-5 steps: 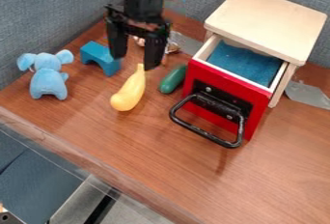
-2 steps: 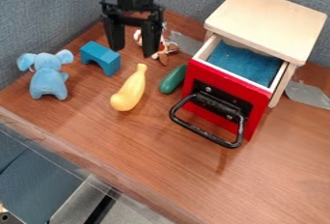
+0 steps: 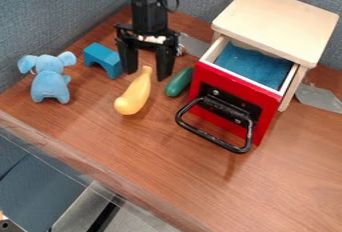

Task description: Place the green object inside the drawer

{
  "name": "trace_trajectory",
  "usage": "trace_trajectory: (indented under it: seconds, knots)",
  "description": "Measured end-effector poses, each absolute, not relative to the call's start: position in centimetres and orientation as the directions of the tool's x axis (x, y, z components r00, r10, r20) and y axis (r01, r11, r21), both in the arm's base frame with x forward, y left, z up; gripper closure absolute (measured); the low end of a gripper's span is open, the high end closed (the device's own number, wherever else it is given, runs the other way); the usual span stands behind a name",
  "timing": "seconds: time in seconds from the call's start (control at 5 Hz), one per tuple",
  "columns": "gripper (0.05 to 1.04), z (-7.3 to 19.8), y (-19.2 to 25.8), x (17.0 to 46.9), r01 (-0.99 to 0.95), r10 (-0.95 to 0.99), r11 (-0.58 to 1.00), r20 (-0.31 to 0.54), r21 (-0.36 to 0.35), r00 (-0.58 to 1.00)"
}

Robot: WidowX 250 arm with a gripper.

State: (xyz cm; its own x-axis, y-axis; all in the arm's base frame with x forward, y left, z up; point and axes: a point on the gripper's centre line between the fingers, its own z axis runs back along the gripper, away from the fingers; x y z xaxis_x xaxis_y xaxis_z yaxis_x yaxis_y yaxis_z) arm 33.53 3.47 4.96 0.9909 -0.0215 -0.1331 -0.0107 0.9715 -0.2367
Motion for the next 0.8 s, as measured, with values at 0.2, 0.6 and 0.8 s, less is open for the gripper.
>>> trace_trajectory:
  seconds: [0.2, 0.6, 0.8]
  knots:
    - [0.082, 4.7, 3.0, 34.7, -0.01, -0.022, 0.97, -0.13, -0.241, 0.991]
    - [0.082, 4.3, 2.8, 35.5, -0.017, -0.014, 0.971, -0.128, -0.24, 0.992]
    - [0.082, 3.7, 2.7, 35.8, -0.026, -0.007, 0.969, -0.133, -0.244, 0.991]
